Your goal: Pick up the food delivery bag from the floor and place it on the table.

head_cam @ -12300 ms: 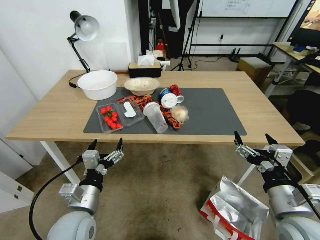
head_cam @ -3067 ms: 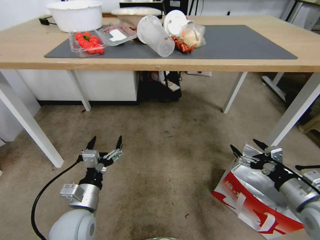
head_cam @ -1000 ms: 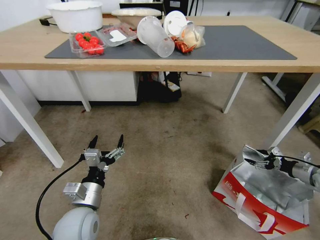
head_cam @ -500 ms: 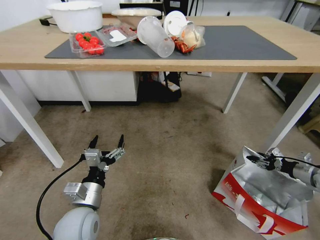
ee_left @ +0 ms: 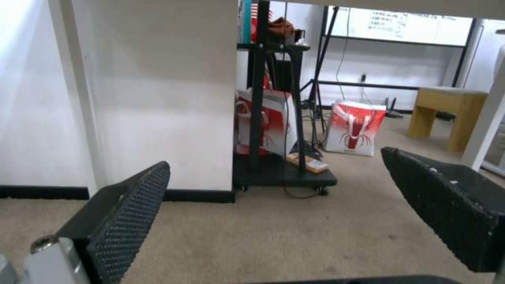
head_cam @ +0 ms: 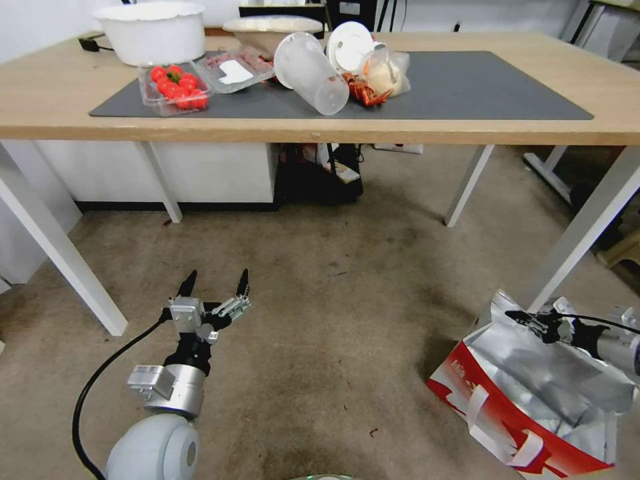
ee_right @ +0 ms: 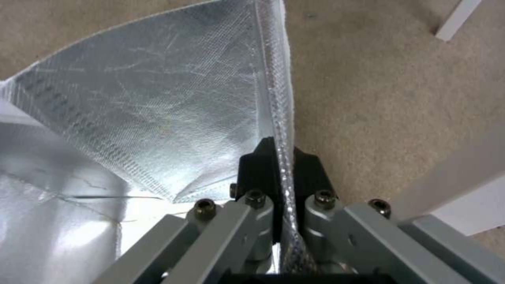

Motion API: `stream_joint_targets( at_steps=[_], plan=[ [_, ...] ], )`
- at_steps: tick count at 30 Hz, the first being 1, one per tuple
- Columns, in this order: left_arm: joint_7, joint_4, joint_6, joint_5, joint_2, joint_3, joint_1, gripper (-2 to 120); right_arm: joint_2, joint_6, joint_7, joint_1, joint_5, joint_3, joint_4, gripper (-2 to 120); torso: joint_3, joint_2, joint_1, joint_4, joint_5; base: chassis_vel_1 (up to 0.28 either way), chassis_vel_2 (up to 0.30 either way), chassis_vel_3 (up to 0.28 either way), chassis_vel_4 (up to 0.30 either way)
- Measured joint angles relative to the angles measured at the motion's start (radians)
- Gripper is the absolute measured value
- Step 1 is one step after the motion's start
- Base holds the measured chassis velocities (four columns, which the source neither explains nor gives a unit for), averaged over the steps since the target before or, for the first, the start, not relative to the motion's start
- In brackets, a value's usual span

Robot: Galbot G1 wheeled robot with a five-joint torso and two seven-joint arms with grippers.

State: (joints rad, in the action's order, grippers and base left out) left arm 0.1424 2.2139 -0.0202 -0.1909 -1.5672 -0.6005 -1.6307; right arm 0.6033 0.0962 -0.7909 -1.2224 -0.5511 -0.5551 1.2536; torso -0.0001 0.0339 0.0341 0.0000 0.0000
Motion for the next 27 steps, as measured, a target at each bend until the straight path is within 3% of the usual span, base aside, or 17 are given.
stream_joint_targets(
  at_steps=[13,18,20,22,24,27],
  plan=[
    [0.000,0.005,0.000,0.000,0.006,-0.002,-0.004,100,0.005,0.015,-0.009,-0.042,-0.044,-0.045,0.033,0,0.000,0.000,0.000,-0.0001,0.0000,0.000,0.000,0.000,0.000],
    [0.000,0.011,0.000,0.000,0.008,-0.002,-0.010,100,-0.019,0.043,-0.043,-0.091,-0.134,-0.082,0.081,0,0.000,0.000,0.000,-0.0001,0.0000,0.000,0.000,0.000,0.000],
    [0.000,0.013,0.000,0.000,0.012,-0.004,-0.011,100,-0.049,0.084,-0.038,-0.160,-0.246,-0.130,0.189,0,0.000,0.000,0.000,-0.0002,-0.0001,0.000,0.000,0.000,0.000],
    [0.000,0.013,0.000,0.000,0.013,-0.004,-0.011,100,-0.058,0.093,-0.030,-0.176,-0.277,-0.138,0.224,0,0.000,0.000,0.000,-0.0002,-0.0001,0.000,0.000,0.000,0.000],
    [0.000,0.014,0.000,-0.001,0.013,-0.004,-0.012,100,-0.093,0.112,-0.006,-0.218,-0.367,-0.156,0.356,0,0.000,0.000,0.000,0.0000,-0.0002,0.000,0.000,0.000,0.000],
    [0.000,0.017,0.000,-0.001,0.013,-0.004,-0.014,100,-0.113,0.128,0.001,-0.227,-0.409,-0.156,0.445,0,0.000,0.000,0.000,0.0000,-0.0002,0.000,0.000,0.000,0.000]
  ],
)
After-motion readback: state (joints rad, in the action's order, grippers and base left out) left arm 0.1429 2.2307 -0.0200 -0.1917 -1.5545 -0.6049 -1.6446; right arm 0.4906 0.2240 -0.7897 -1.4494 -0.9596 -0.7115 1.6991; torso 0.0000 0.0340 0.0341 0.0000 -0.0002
